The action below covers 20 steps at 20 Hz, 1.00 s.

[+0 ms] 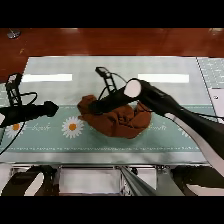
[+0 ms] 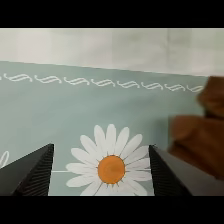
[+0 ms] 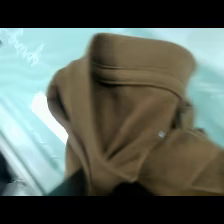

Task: Fold the shirts.

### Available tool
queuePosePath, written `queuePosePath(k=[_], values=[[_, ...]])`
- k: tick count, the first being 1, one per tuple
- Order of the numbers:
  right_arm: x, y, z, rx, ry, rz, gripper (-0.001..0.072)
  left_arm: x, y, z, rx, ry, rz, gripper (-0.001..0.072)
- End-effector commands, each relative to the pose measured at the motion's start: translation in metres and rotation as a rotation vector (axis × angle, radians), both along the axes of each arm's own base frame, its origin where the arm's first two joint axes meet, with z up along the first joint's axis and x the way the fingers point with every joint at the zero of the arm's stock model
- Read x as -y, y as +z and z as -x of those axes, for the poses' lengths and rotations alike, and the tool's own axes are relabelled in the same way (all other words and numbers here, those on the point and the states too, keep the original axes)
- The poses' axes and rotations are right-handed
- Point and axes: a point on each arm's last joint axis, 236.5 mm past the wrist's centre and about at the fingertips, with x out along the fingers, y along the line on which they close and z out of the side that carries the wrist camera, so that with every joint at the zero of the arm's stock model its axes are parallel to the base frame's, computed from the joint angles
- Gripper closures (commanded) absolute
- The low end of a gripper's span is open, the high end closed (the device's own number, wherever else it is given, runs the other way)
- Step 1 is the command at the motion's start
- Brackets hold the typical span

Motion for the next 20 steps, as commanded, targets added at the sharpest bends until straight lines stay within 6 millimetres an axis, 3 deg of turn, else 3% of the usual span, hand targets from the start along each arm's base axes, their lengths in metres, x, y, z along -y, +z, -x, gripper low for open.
queuePosePath(k=[1,3,4,6,7,8,10,12,13,15,18,20], values=[[-0.03,-0.009,0.015,-0.113,0.134,-0.049,0.0088,0.006,-0.001,-0.001,-0.018,0.01,0.045,0.0006],[0.007,0.022,-0.012,-0.081,0.165,-0.018,0.0088,0.023,-0.004,0.012,-0.073,-0.031,0.09,0.0006],[0.041,0.04,-0.032,-0.061,0.139,0.014,0.0088,0.032,-0.007,0.024,-0.12,-0.06,0.108,0.0006],[0.138,0.06,-0.076,0.009,-0.001,0.147,0.0088,0.043,-0.016,0.052,-0.226,-0.138,0.115,0.0006],[0.198,0.065,-0.094,0.037,-0.12,0.244,0.0089,0.045,-0.021,0.063,-0.273,-0.153,0.117,0.0006],[0.249,0.064,-0.101,0.044,-0.229,0.31,0.0088,0.044,-0.028,0.072,-0.314,-0.16,0.116,0.0006],[0.333,0.045,-0.087,-0.022,-0.432,0.357,0.0089,0.04,-0.04,0.085,-0.377,-0.151,0.128,0.0006],[0.381,0.007,-0.056,-0.106,-0.644,0.307,0.0089,0.053,-0.043,0.087,-0.375,-0.149,0.228,0.0006],[0.391,-0.012,-0.04,-0.145,-0.729,0.264,0.009,0.067,-0.042,0.084,-0.341,-0.173,0.299,0.0006],[0.389,-0.044,-0.009,-0.202,-0.812,0.17,0.0098,0.08,-0.049,0.075,-0.296,-0.178,0.362,0.0006],[0.36,-0.081,0.033,-0.319,-0.792,0.094,0.0098,0.093,-0.074,0.067,-0.283,-0.21,0.353,0.0006],[0.344,-0.097,0.047,-0.352,-0.76,0.103,0.0098,0.102,-0.087,0.062,-0.304,-0.222,0.346,0.0008]])
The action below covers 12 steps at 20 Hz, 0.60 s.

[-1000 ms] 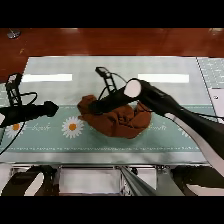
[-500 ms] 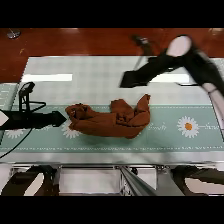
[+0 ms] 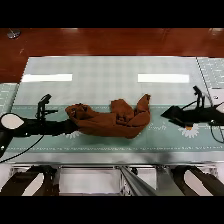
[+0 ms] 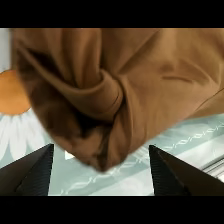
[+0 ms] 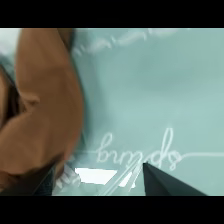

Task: Fold the shirts.

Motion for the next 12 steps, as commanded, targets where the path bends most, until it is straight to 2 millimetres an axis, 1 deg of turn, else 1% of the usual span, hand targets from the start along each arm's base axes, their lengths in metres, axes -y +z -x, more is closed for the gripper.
queuePosePath(k=[1,2,3,5,7,9,12], values=[[-0.022,-0.029,0.028,-0.036,-0.015,-0.047,0.0098,0.014,-0.02,-0.014,0.011,-0.006,0.009,0.003],[-0.028,-0.029,0.025,-0.028,-0.008,-0.049,0.0098,0.014,-0.023,-0.018,0.0,-0.005,0.006,0.0367],[-0.035,-0.029,0.02,-0.018,-0.012,-0.056,0.0098,0.012,-0.022,-0.023,0.008,-0.017,0.002,0.0672],[-0.049,-0.032,0.011,-0.012,-0.031,-0.084,0.0098,0.012,-0.014,-0.031,0.039,-0.043,-0.007,0.068],[-0.064,-0.034,-0.002,-0.005,-0.049,-0.117,0.0098,0.014,-0.003,-0.036,0.06,-0.068,-0.002,0.068],[-0.079,-0.039,-0.015,-0.011,-0.028,-0.122,0.0098,0.016,0.005,-0.04,0.078,-0.079,0.001,0.068],[-0.118,-0.043,-0.023,-0.05,0.064,-0.153,0.0102,0.016,0.011,-0.047,0.098,-0.079,0.002,0.068]])
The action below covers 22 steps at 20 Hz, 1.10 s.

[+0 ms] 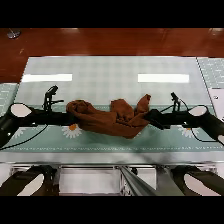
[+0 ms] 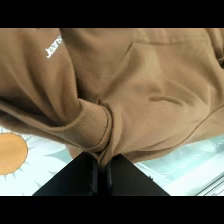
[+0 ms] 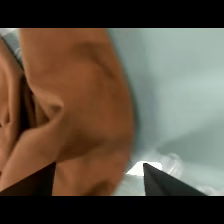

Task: Fold the shirts.

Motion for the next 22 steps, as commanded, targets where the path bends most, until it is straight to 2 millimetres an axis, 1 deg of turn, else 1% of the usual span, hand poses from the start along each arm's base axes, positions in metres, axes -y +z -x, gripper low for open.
queuePosePath(k=[1,2,3,4,5,6,7,8,9,10,11,12,13,14,15,16,17,18,19,20,22], values=[[-0.041,-0.005,-0.013,-0.013,0.076,-0.027,0.0216,0.002,0.012,-0.009,0.031,-0.015,0.004,0.068],[-0.05,-0.001,-0.017,-0.007,0.109,-0.032,0.0488,0.003,0.018,-0.012,0.043,-0.023,0.008,0.068],[-0.054,0.008,-0.025,0.023,0.147,-0.035,0.0683,0.005,0.03,-0.017,0.064,-0.036,0.014,0.068],[-0.054,0.025,-0.037,0.067,0.179,-0.036,0.0683,0.007,0.048,-0.025,0.102,-0.05,0.02,0.068],[-0.053,0.052,-0.054,0.126,0.203,-0.04,0.0684,0.009,0.07,-0.036,0.156,-0.06,0.025,0.068],[-0.049,0.088,-0.076,0.206,0.216,-0.034,0.0684,0.01,0.101,-0.051,0.235,-0.065,0.029,0.068],[-0.043,0.129,-0.097,0.296,0.216,-0.018,0.0684,0.011,0.136,-0.065,0.322,-0.062,0.034,0.068],[-0.035,0.181,-0.12,0.412,0.21,0.012,0.0684,0.012,0.176,-0.079,0.419,-0.057,0.039,0.068],[-0.027,0.239,-0.137,0.541,0.199,0.046,0.0684,0.013,0.223,-0.091,0.532,-0.055,0.042,0.068],[-0.02,0.296,-0.146,0.666,0.192,0.081,0.0684,0.013,0.272,-0.098,0.649,-0.053,0.045,0.068],[-0.014,0.353,-0.146,0.79,0.189,0.127,0.0684,0.013,0.318,-0.099,0.756,-0.053,0.048,0.068],[-0.007,0.409,-0.137,0.91,0.185,0.176,0.0684,0.012,0.365,-0.095,0.862,-0.046,0.053,0.068],[-0.004,0.459,-0.12,1.019,0.188,0.206,0.0684,0.009,0.406,-0.087,0.951,-0.032,0.054,0.068],[0.001,0.503,-0.098,1.112,0.179,0.23,0.0684,0.004,0.446,-0.076,1.04,-0.011,0.043,0.068],[0.005,0.539,-0.071,1.201,0.169,0.25,0.0684,-0.003,0.479,-0.063,1.115,0.017,0.026,0.068],[0.009,0.564,-0.046,1.273,0.153,0.266,0.0685,-0.012,0.51,-0.047,1.194,0.048,0.002,0.068],[0.014,0.579,-0.021,1.321,0.142,0.289,0.0684,-0.021,0.534,-0.03,1.262,0.079,-0.026,0.068],[0.022,0.588,0.005,1.352,0.133,0.331,0.0684,-0.03,0.557,-0.01,1.328,0.113,-0.052,0.068],[0.029,0.591,0.03,1.37,0.133,0.371,0.0684,-0.038,0.574,0.009,1.382,0.143,-0.073,0.068],[0.037,0.592,0.049,1.379,0.124,0.412,0.0684,-0.046,0.591,0.03,1.443,0.166,-0.096,0.068],[0.056,0.592,0.086,1.394,0.084,0.492,0.0684,-0.057,0.612,0.069,1.534,0.201,-0.13,0.068]])
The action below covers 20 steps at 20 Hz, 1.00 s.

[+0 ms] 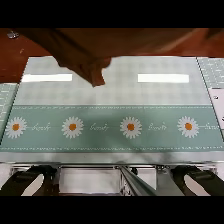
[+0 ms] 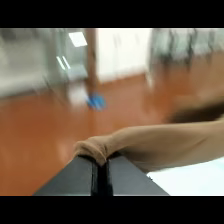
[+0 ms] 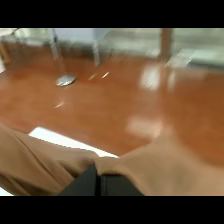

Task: Fold the shirts.

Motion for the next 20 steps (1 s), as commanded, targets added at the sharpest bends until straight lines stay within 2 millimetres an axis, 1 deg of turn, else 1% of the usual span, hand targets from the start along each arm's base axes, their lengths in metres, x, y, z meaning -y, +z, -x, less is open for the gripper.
queuePosePath(k=[1,2,4,5,6,7,9,10,11,13,15,17,18,20], values=[[0.039,0.009,0.075,0.086,-0.145,0.075,0.0684,-0.028,0.049,0.072,0.19,0.115,-0.006,0.068],[0.044,0.008,0.089,0.096,-0.162,0.077,0.0684,-0.03,0.053,0.089,0.218,0.121,-0.006,0.068],[0.045,0.004,0.112,0.1,-0.162,0.074,0.0684,-0.031,0.059,0.116,0.248,0.116,0.018,0.068],[0.043,0.0,0.119,0.088,-0.149,0.076,0.0684,-0.03,0.055,0.123,0.236,0.109,0.02,0.068],[0.042,-0.006,0.123,0.065,-0.138,0.086,0.0684,-0.029,0.045,0.125,0.191,0.101,0.014,0.068],[0.04,-0.015,0.124,0.031,-0.128,0.097,0.0684,-0.026,0.028,0.123,0.12,0.092,-0.009,0.068],[0.037,-0.036,0.115,-0.052,-0.11,0.11,0.0684,-0.022,-0.023,0.105,-0.082,0.075,-0.061,0.068],[0.033,-0.051,0.107,-0.103,-0.093,0.116,0.0684,-0.02,-0.053,0.091,-0.195,0.067,-0.081,0.068],[0.029,-0.071,0.092,-0.169,-0.079,0.12,0.0684,-0.019,-0.083,0.074,-0.303,0.063,-0.084,0.068],[0.027,-0.118,0.057,-0.298,-0.075,0.129,0.0684,-0.017,-0.138,0.039,-0.462,0.062,-0.086,0.068],[0.03,-0.168,0.011,-0.401,-0.106,0.123,0.0684,-0.017,-0.191,-0.005,-0.568,0.077,-0.053,0.068],[0.039,-0.213,-0.038,-0.478,-0.164,0.13,0.0684,-0.02,-0.231,-0.047,-0.616,0.111,-0.012,0.068],[0.04,-0.23,-0.062,-0.51,-0.182,0.13,0.0684,-0.021,-0.247,-0.066,-0.635,0.125,0.003,0.068],[0.032,-0.258,-0.113,-0.557,-0.177,0.09,0.0684,-0.022,-0.277,-0.103,-0.687,0.149,0.02,0.068]])
